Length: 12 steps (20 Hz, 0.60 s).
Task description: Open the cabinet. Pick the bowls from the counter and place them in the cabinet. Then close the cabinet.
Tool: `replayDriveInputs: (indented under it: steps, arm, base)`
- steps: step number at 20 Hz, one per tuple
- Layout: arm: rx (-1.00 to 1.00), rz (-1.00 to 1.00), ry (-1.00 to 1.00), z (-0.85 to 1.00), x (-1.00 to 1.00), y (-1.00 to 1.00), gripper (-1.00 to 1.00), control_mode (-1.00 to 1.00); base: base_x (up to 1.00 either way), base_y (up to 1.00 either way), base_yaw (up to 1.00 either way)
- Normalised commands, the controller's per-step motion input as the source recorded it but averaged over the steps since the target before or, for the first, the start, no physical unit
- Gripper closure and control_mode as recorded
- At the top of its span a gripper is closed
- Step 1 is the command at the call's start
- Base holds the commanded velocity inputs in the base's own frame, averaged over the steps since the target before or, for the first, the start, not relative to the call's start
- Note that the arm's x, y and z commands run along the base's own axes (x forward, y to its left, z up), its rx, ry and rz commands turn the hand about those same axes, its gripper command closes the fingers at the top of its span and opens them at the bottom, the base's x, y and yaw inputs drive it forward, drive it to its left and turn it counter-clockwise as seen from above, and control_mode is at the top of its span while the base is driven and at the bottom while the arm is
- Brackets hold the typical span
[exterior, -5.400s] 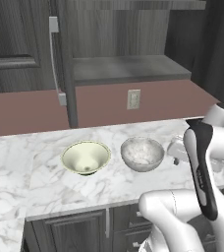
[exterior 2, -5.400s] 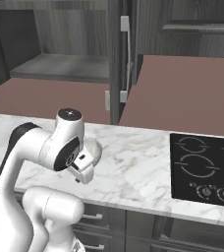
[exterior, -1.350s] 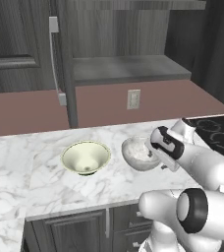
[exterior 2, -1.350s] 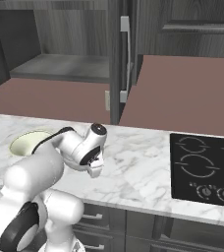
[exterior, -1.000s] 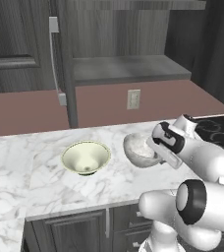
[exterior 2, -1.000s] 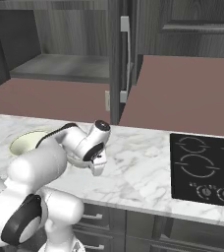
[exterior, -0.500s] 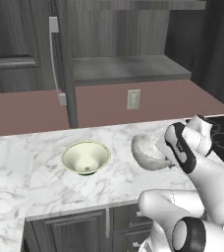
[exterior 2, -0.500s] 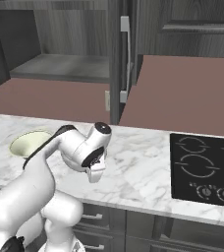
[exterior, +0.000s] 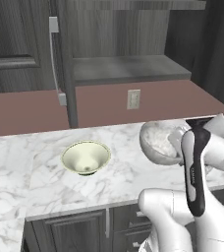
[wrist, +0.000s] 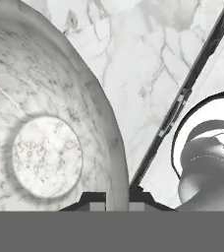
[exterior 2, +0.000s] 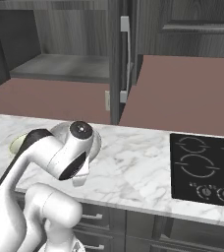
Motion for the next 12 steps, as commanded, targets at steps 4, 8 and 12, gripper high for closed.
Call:
replayDriveInputs:
  steps: [4,8,12]
  arm:
    - [-0.03,-0.06,-0.11,0.96,-0.53,0.22,1.00,-1.00]
    - [-0.07,-0.06,-0.01,1.00,-0.34,0.13,1.00,-1.00]
    - [-0.01,-0.14,0.00,1.00,-0.09,0.00,1.00,-1.00]
  base:
    - [0.00,0.00,0.00]
    - [0.00,0.00,0.00]
    - [0.00,0.00,0.00]
